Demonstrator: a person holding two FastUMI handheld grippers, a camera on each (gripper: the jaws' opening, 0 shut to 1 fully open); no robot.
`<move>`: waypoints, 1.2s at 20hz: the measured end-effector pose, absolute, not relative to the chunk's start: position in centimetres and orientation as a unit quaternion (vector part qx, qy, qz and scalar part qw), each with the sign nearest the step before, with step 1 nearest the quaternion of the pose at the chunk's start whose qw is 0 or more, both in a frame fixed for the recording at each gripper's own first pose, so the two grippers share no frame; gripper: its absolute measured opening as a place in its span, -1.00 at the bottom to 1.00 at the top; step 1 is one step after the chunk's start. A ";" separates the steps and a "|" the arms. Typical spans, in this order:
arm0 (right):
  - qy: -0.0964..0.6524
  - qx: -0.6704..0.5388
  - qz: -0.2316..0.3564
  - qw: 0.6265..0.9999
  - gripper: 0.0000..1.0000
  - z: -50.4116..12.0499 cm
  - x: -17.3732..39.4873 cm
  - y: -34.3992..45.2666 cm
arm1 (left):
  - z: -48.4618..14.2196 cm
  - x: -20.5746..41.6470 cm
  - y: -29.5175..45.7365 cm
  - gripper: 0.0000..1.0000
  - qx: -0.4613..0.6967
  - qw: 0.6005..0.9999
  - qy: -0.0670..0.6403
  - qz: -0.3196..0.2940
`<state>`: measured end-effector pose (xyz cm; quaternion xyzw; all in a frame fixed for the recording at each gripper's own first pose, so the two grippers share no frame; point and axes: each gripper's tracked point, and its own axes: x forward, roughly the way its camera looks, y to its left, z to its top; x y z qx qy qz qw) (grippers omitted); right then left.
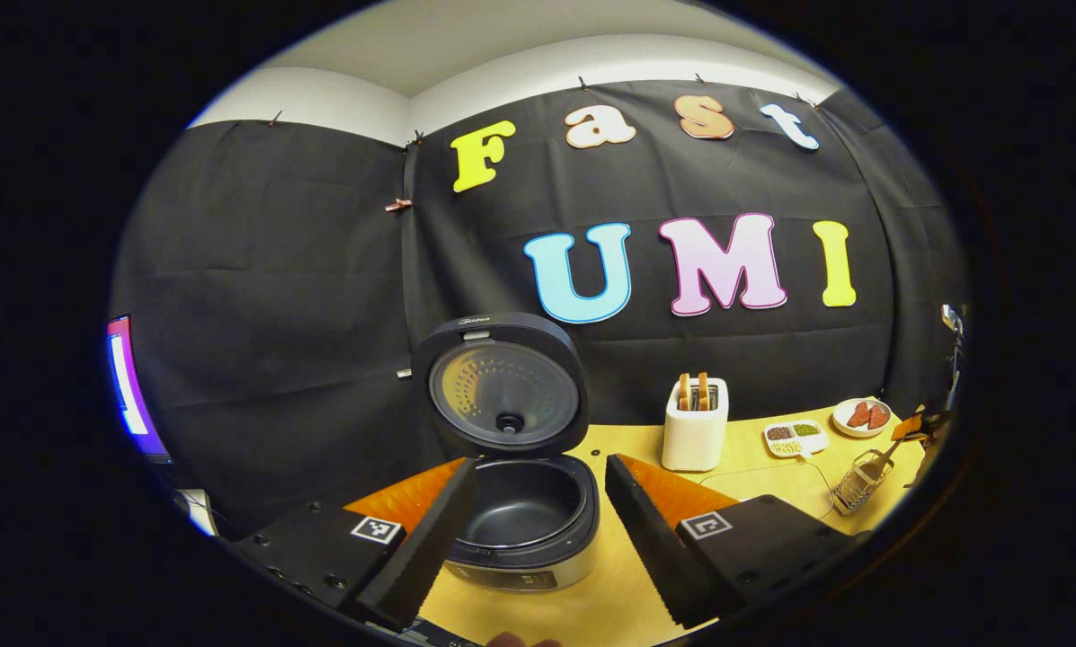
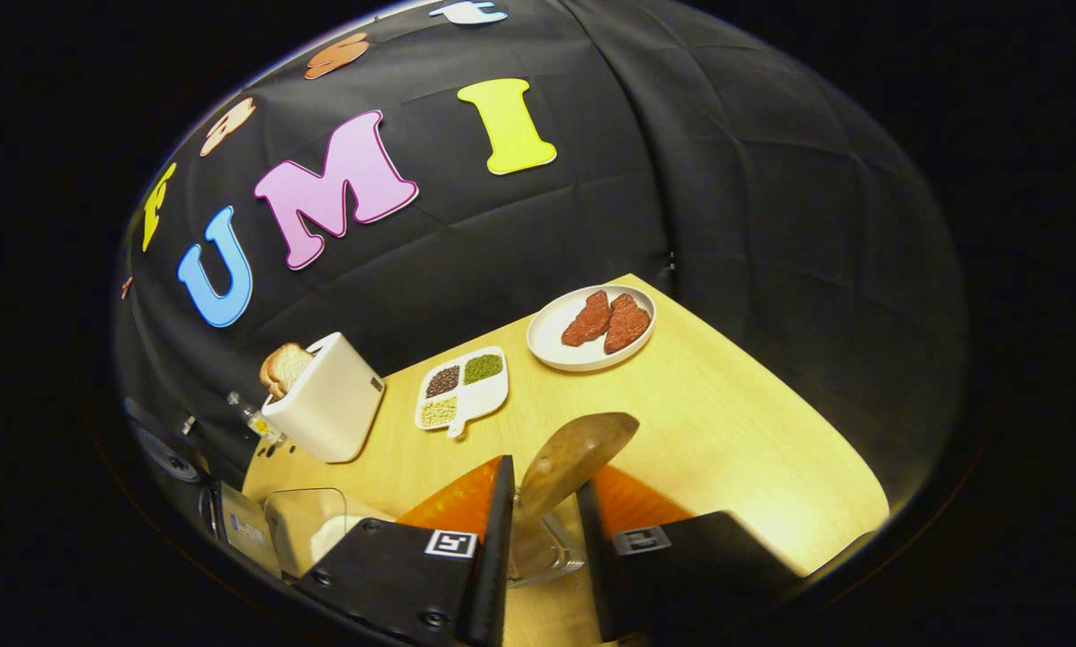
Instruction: Close the left gripper, press the button to open the rice cooker; take a wooden spoon from the chopstick holder with the right hand, scoop a spoonful of rice and pour it into the rice cooker, then put the wooden spoon back into the chopstick holder.
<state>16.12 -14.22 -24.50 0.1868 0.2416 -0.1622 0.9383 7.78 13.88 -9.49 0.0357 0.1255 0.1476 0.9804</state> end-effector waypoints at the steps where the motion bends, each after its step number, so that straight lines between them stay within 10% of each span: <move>1: 0.245 0.187 -0.162 0.938 -0.43 -23.8 15.9 -14.1 | -9.6 7.8 13.9 0.94 0.036 0.980 0.126 0.148; 24: 0.112 0.141 -0.052 0.982 -0.77 -9.8 16.5 -0.9 | -10.1 5.9 17.1 0.94 0.010 0.983 0.111 0.147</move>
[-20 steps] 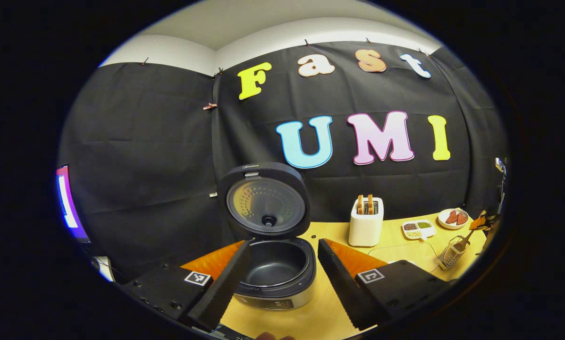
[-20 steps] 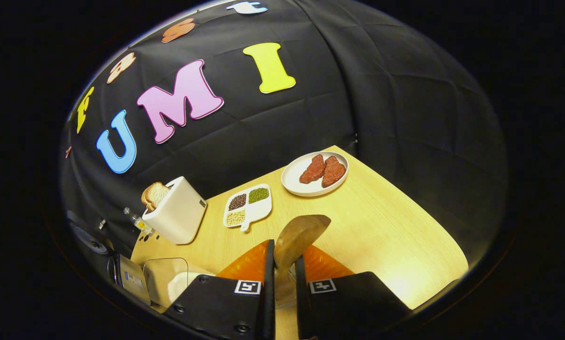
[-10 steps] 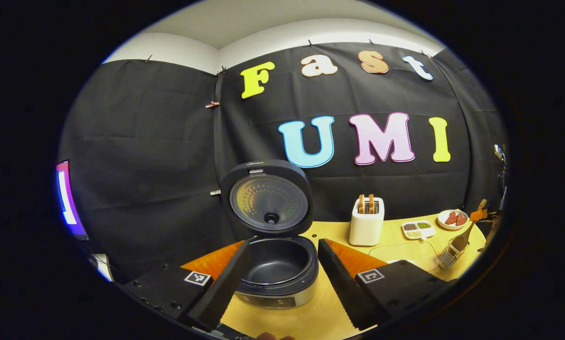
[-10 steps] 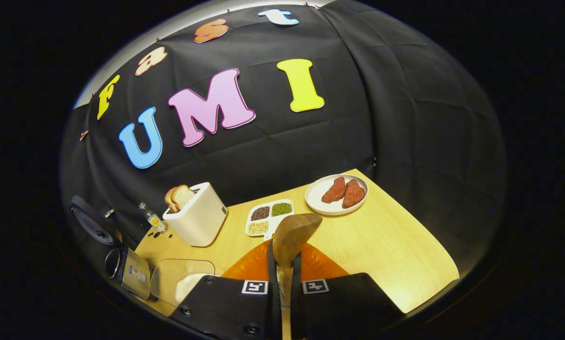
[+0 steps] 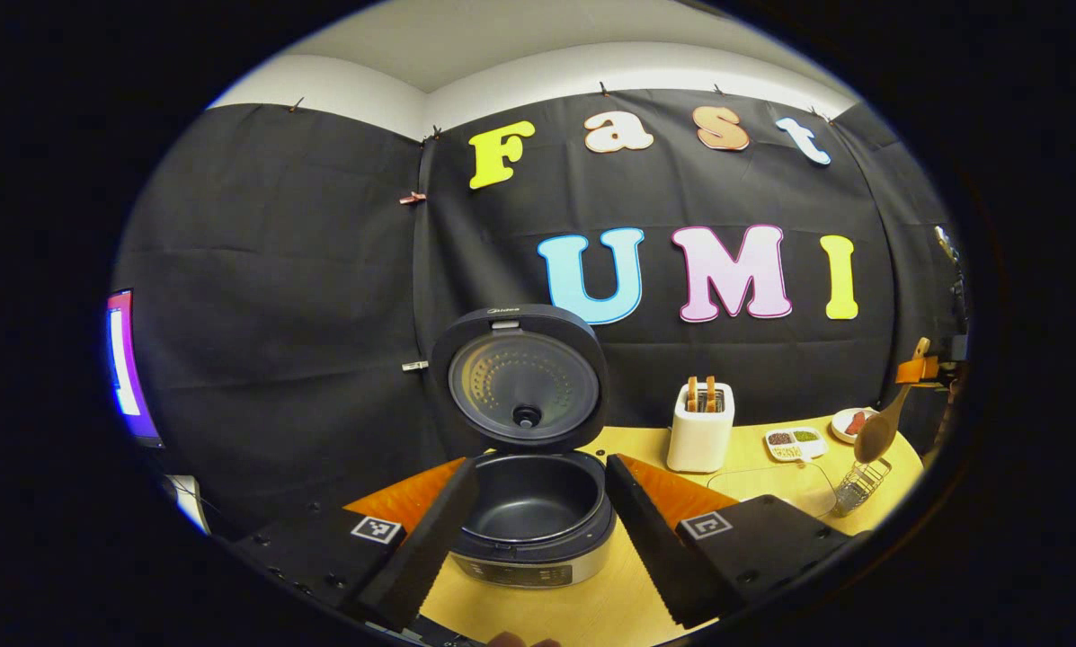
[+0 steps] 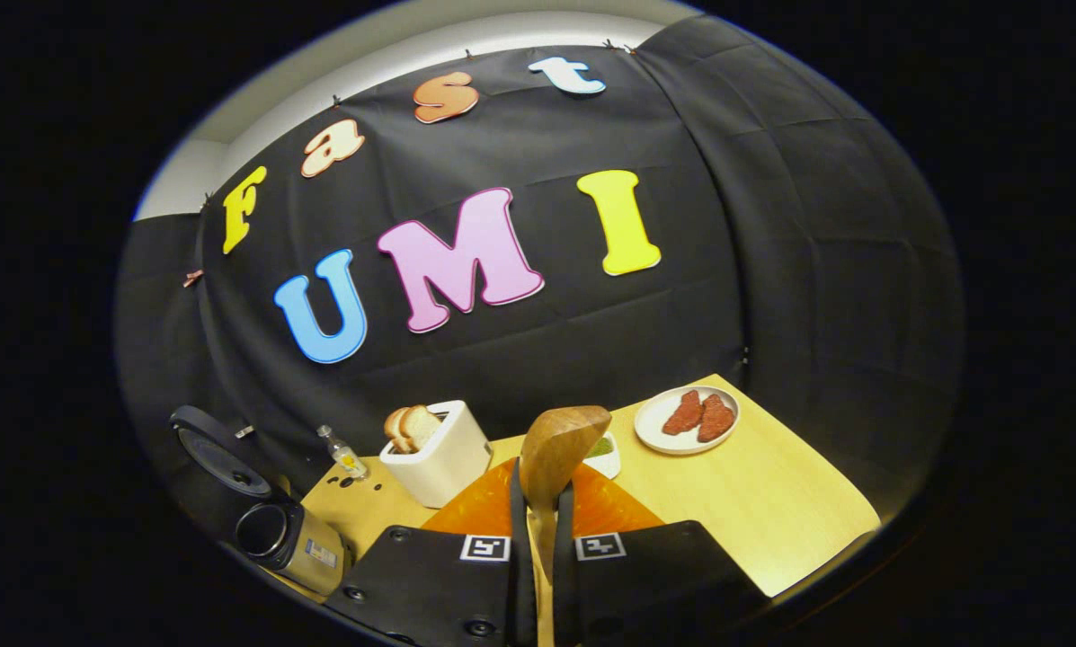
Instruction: Close the left gripper, press the button to open the rice cooker; take a wooden spoon from the chopstick holder with the right hand, scoop a spoonful of rice and pour it into the rice cooker, then put the wooden spoon back into the chopstick holder.
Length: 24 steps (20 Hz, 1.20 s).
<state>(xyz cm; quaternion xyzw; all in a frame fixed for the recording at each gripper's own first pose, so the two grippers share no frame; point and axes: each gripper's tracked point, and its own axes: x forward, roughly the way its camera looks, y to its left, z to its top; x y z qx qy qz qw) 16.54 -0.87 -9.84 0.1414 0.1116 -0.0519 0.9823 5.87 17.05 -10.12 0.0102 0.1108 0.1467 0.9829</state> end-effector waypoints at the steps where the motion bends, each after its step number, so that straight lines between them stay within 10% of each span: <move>1: 0.118 0.142 -0.038 0.982 -0.77 -10.1 16.8 0.8 | -10.1 5.8 17.5 0.94 0.011 0.983 0.110 0.147; 24: 0.218 0.055 -0.010 0.974 -0.77 -22.3 19.5 13.6 | -12.5 5.3 25.1 0.94 0.002 0.980 0.129 0.153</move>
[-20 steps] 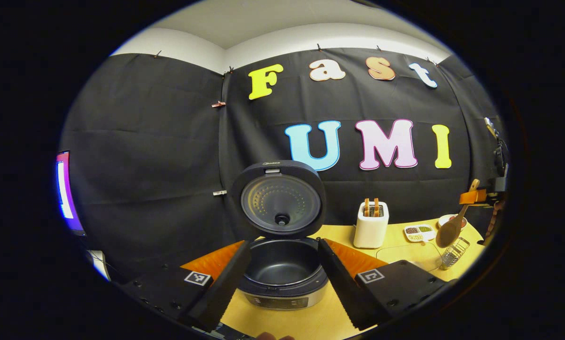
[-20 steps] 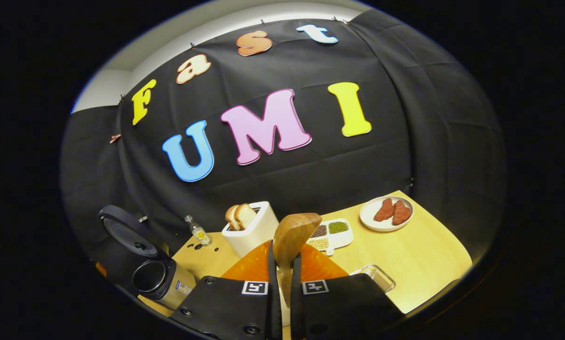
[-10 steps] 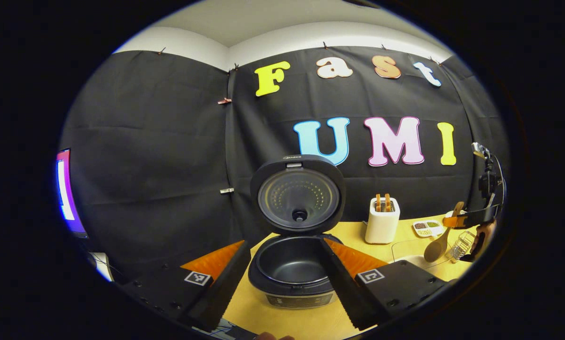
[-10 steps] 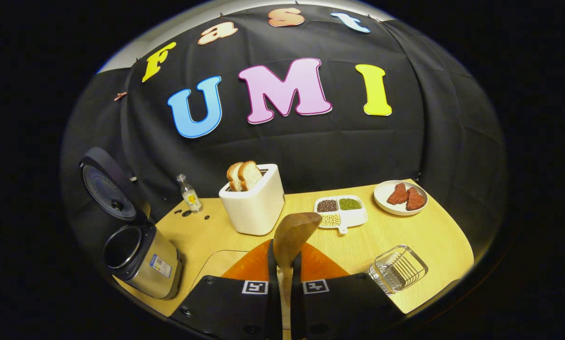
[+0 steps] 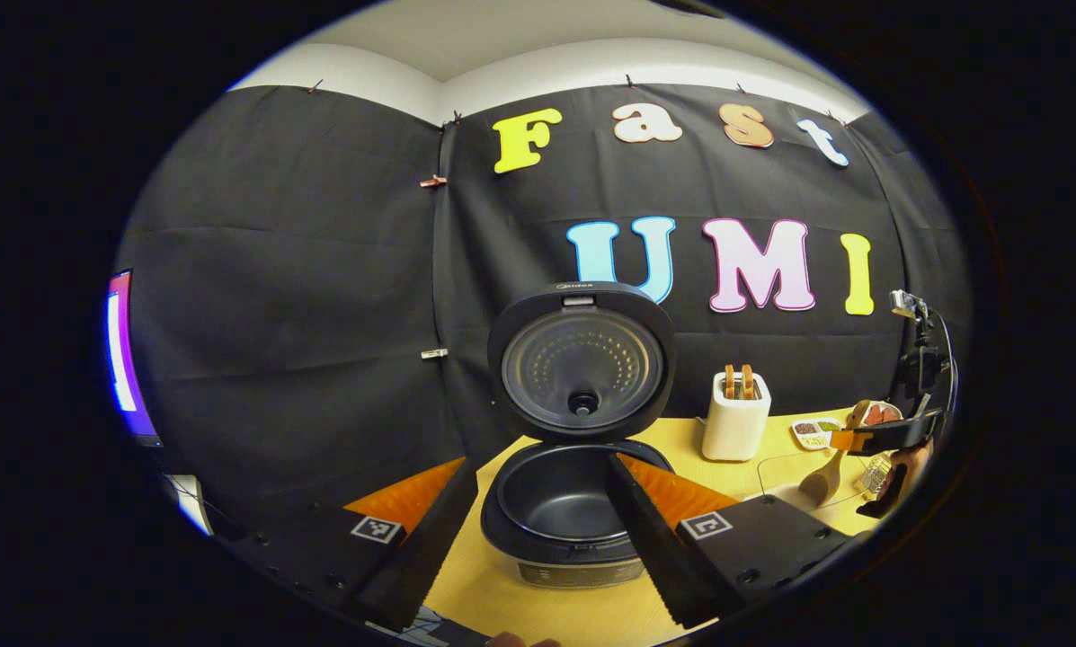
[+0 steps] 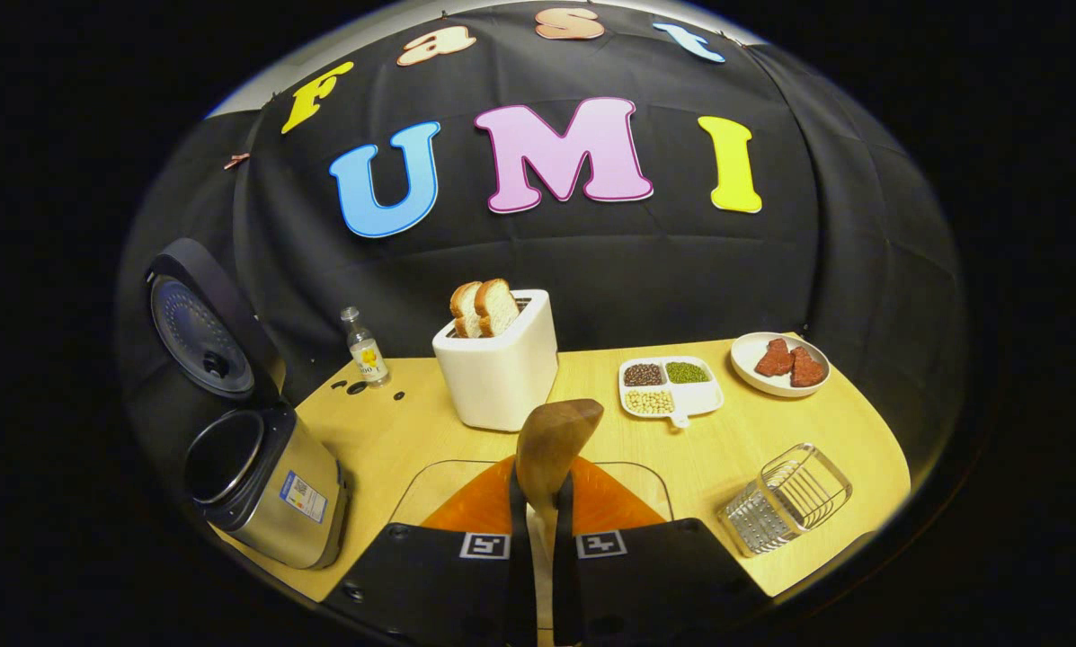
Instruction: Close the left gripper, press the button to open the rice cooker; take a wooden spoon from the chopstick holder with the right hand, scoop a spoonful of rice and pour it into the rice cooker, then put the wooden spoon back into the chopstick holder.
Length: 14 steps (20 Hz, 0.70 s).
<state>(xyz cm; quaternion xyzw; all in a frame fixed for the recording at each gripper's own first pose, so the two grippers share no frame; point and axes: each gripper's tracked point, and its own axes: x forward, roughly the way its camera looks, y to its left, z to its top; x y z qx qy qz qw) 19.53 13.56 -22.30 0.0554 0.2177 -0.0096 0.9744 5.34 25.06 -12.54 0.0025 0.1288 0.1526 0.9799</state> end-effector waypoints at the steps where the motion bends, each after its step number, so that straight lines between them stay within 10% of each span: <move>1: 0.220 0.066 -0.007 0.973 -0.76 -22.4 19.4 14.1 | -12.6 5.3 25.2 0.94 0.001 0.980 0.131 0.152; 14: 0.225 0.229 -0.016 0.947 -0.77 -22.7 19.1 14.3 | -13.4 5.3 25.9 0.94 0.001 0.979 0.139 0.152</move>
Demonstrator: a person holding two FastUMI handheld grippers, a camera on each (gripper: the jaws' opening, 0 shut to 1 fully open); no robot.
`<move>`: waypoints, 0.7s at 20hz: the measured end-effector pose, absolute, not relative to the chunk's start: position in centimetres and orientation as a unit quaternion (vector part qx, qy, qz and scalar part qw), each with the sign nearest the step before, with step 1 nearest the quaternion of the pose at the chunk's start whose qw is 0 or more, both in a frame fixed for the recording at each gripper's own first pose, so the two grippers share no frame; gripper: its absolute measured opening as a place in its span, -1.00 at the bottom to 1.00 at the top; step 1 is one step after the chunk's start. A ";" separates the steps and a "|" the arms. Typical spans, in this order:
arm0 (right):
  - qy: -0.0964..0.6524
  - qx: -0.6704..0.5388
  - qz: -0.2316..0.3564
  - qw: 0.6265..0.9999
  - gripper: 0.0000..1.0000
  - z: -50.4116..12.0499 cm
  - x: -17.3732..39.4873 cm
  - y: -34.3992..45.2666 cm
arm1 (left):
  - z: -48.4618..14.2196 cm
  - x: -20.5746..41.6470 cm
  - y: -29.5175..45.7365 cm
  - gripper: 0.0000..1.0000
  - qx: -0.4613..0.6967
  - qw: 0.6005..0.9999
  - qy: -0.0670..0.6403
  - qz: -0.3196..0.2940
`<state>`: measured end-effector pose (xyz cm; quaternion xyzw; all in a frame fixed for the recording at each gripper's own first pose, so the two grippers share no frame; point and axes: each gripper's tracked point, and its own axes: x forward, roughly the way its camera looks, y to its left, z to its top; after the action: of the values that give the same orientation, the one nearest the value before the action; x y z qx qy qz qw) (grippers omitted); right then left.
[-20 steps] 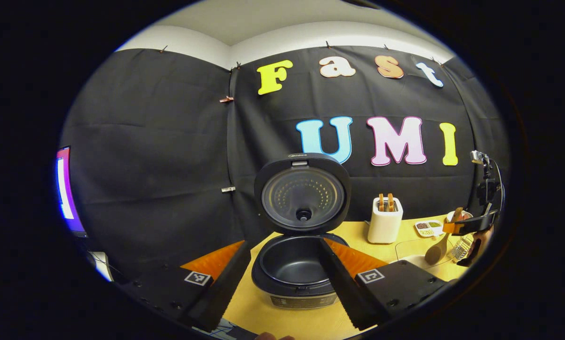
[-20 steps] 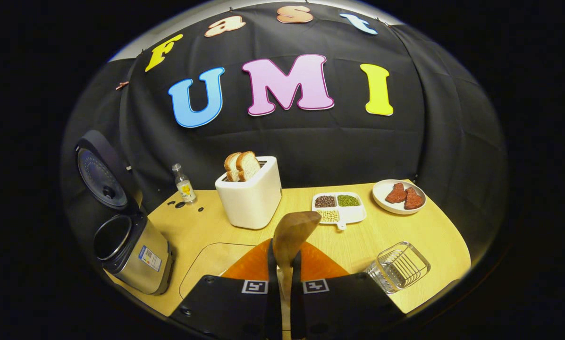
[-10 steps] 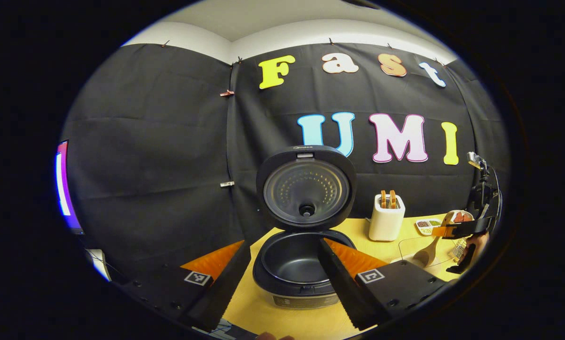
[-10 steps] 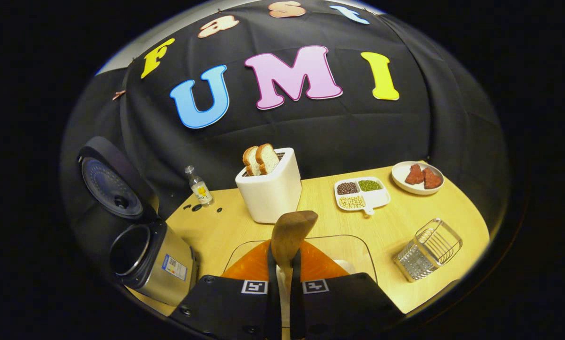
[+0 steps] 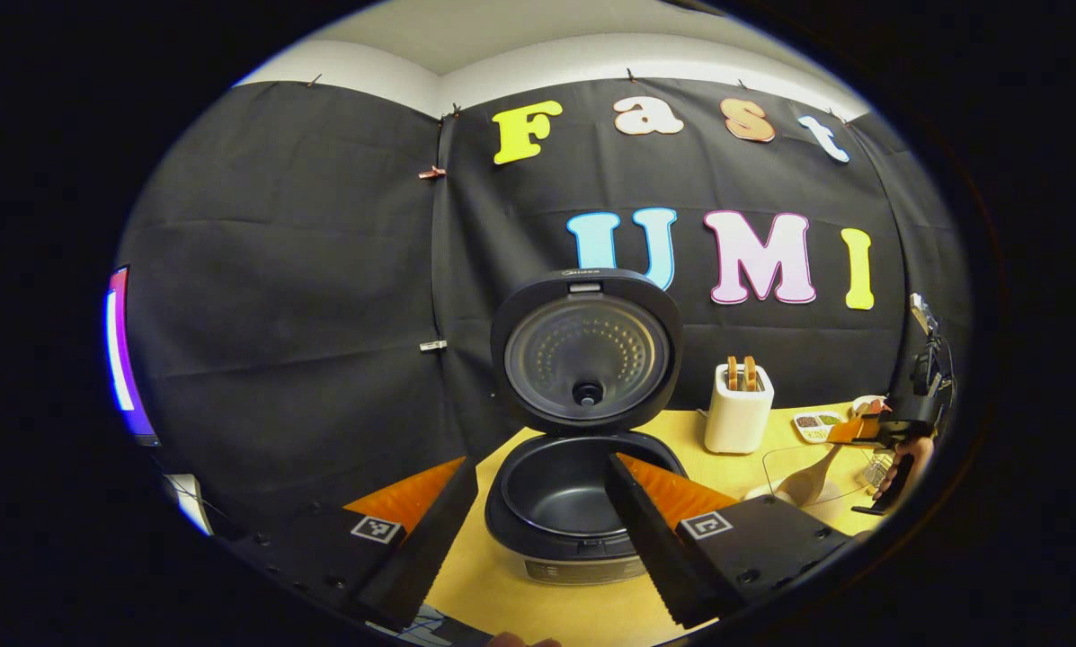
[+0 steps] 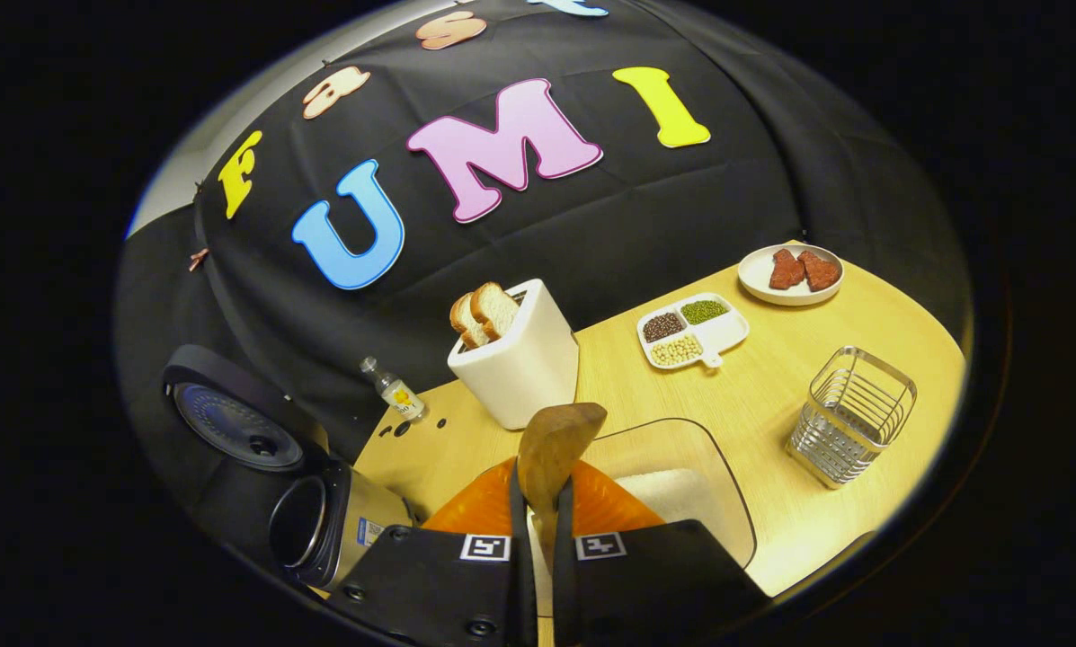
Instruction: Close the left gripper, press the button to open the rice cooker; take a wooden spoon from the chopstick holder with the right hand, scoop a spoonful of rice and pour it into the rice cooker, then put the wooden spoon back into the chopstick holder.
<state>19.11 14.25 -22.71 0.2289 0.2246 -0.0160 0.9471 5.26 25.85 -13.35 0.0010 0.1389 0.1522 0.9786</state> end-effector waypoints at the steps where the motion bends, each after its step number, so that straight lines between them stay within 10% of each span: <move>1: 0.227 0.236 -0.010 0.945 -0.77 -22.7 19.1 14.4 | -13.3 5.2 25.9 0.94 0.001 0.979 0.138 0.153; 14: 0.183 0.311 -0.013 0.933 -0.77 -17.3 18.3 13.8 | -12.3 4.5 25.0 0.94 -0.002 0.981 0.126 0.150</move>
<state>18.31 13.77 -17.30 0.3106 0.1827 -0.0131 0.9327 4.54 25.05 -12.30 -0.0020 0.1259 0.1500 0.9806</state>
